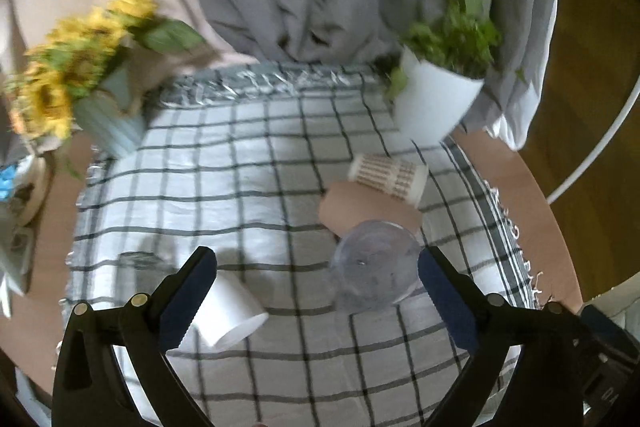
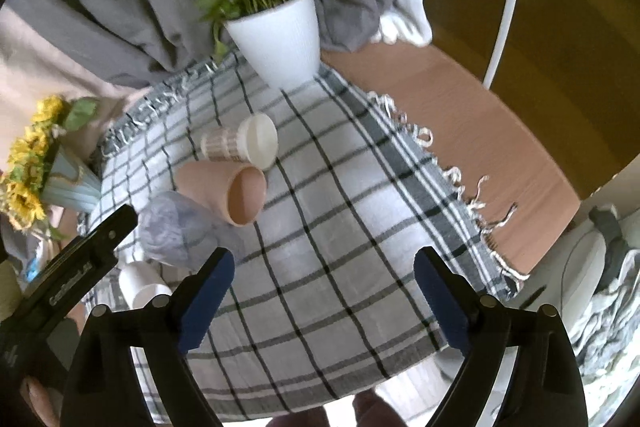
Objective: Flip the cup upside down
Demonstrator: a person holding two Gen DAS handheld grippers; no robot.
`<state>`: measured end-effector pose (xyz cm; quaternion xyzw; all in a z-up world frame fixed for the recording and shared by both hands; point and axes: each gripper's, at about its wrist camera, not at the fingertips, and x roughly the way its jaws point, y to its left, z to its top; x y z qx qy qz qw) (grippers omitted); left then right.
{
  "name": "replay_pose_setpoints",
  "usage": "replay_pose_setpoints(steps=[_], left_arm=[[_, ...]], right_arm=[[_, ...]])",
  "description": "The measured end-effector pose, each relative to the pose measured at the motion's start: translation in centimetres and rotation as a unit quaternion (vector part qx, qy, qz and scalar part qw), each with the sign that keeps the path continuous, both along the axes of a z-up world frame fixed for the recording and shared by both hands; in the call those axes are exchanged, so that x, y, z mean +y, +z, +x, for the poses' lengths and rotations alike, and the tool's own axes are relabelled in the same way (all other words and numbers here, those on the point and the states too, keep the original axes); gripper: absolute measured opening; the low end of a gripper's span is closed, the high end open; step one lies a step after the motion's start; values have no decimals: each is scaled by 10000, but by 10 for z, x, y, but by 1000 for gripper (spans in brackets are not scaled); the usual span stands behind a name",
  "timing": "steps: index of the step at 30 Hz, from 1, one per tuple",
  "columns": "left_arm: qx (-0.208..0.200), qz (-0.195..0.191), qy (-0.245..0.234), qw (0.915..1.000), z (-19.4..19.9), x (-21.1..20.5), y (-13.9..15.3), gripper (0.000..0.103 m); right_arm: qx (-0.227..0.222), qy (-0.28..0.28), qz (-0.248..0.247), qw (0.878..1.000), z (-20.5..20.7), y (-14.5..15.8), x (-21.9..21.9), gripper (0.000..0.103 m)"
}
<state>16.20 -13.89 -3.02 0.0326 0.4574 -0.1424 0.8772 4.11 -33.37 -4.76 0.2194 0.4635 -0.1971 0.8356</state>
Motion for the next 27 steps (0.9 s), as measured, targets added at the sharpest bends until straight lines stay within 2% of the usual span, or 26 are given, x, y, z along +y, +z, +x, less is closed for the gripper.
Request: replay_pose_setpoints(steps=[9, 13, 21, 27], left_arm=[[-664, 364, 252, 9968, -52, 39, 37, 103], [-793, 337, 328, 9957, -74, 54, 46, 103], [-794, 159, 589, 9950, -106, 81, 53, 103], [-872, 240, 662, 9937, -121, 90, 56, 103]], right_arm=[[-802, 503, -741, 9927, -26, 49, 42, 97], [-1103, 759, -991, 9860, -37, 65, 61, 100], [-1289, 1054, -1081, 9801, -54, 76, 84, 100], [-1313, 1146, -1098, 9786, -63, 77, 94, 100]])
